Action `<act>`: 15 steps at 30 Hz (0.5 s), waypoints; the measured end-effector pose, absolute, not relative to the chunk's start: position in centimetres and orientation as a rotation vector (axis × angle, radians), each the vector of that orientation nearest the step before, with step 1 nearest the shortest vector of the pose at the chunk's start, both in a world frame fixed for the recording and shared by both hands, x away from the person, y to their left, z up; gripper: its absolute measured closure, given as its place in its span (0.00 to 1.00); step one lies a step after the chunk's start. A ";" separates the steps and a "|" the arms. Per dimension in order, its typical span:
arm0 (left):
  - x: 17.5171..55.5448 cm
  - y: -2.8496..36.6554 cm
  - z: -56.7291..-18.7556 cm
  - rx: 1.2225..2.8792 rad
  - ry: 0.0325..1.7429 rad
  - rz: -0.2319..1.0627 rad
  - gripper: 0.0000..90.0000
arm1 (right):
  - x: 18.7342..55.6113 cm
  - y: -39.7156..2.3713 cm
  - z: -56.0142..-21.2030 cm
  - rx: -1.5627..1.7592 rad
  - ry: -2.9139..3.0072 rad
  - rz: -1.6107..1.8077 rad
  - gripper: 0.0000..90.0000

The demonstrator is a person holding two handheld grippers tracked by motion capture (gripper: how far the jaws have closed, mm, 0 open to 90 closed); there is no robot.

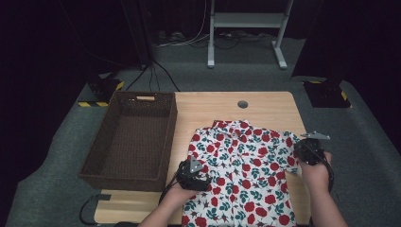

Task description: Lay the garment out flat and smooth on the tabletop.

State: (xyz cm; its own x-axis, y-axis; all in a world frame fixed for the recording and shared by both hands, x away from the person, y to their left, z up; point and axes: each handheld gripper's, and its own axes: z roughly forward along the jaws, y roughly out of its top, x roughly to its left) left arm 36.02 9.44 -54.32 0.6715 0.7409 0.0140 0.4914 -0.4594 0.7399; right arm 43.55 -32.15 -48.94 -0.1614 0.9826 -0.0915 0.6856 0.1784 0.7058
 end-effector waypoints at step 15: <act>36.0 9.5 -54.3 2.151 0.943 0.433 0.15 | 43.8 -27.1 -48.0 1.426 2.024 0.716 0.96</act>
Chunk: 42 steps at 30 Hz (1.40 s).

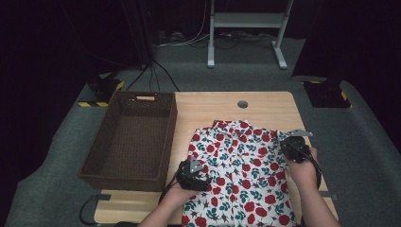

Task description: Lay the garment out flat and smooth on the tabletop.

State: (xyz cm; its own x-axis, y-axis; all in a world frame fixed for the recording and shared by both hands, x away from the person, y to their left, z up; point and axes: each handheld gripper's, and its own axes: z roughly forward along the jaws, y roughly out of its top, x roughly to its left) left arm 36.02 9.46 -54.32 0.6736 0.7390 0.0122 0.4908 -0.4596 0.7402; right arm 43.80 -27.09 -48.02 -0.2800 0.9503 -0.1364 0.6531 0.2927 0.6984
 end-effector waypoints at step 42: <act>36.0 9.4 -54.3 2.156 0.934 0.430 0.14 | 41.8 -26.7 -49.0 1.374 2.094 0.779 0.81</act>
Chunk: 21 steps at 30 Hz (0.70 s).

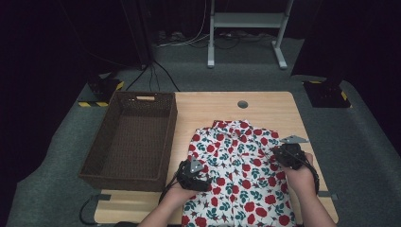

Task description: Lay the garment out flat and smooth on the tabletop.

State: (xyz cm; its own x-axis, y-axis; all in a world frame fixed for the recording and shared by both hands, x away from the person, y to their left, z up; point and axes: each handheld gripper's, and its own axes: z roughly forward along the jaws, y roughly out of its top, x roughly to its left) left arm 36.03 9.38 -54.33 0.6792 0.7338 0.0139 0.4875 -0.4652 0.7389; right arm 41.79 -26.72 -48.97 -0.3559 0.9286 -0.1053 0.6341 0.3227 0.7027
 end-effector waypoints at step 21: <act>35.9 9.5 -54.3 2.155 0.933 0.429 0.15 | 39.8 -28.3 -53.0 1.447 2.100 0.887 0.75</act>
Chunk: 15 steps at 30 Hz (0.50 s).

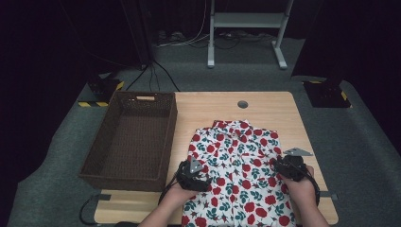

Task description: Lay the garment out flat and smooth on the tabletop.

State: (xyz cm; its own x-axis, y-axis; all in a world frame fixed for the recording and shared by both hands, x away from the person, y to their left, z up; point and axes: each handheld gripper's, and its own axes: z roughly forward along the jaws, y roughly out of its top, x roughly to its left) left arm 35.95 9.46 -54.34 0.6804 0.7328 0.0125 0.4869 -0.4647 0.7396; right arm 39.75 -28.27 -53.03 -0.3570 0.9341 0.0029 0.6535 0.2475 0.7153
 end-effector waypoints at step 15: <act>34.1 9.3 -54.3 2.174 0.894 0.415 0.15 | 37.6 -28.8 -53.1 1.431 2.108 0.885 0.73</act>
State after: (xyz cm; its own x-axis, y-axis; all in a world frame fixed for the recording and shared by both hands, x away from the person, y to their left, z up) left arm 34.14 9.28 -54.35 0.7053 0.7087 0.0171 0.4704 -0.4858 0.7367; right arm 37.57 -28.83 -53.10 -0.3673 0.9301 -0.0046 0.6480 0.2594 0.7161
